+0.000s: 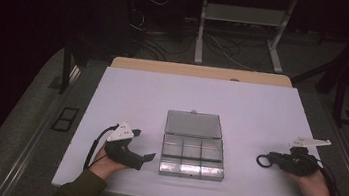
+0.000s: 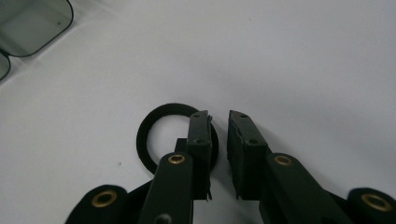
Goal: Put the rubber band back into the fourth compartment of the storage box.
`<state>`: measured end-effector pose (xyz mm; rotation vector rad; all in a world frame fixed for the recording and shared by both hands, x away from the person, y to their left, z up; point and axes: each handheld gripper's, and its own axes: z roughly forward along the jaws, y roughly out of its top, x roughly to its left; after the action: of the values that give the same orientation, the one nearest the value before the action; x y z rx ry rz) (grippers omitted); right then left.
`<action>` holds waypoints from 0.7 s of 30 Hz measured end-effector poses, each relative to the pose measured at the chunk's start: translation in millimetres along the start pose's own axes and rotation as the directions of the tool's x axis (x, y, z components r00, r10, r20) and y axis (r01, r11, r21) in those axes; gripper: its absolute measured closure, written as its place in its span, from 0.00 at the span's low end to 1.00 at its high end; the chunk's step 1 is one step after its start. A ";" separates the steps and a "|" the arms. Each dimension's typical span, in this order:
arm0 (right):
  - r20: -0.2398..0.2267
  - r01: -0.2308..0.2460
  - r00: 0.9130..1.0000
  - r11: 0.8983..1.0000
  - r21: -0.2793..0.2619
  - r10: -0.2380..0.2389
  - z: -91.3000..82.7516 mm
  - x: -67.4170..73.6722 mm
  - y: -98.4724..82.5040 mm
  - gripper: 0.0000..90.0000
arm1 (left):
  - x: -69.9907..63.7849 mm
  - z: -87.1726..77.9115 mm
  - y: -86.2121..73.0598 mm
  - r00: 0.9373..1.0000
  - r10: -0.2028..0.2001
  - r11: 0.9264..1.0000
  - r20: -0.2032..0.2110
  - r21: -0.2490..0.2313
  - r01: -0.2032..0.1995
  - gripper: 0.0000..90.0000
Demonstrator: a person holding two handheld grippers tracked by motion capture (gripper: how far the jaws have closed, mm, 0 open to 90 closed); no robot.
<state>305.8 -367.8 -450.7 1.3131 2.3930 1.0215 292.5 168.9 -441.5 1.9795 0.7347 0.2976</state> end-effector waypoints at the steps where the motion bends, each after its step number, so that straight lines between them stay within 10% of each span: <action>1: 0.001 0.003 1.000 1.000 0.001 -0.003 -0.1 0.3 0.1 0.88 | 0.0 0.0 0.0 1.000 0.000 1.000 0.000 0.000 0.000 0.00; 21: 0.005 -0.002 1.000 1.000 0.005 0.002 -1.0 -0.3 0.2 0.96 | -0.6 1.1 -0.4 1.000 0.009 1.000 -0.001 0.010 -0.009 0.00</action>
<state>305.6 -368.4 -449.8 1.3187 2.3931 1.0122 292.4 167.8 -442.2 1.9924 0.7291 0.3012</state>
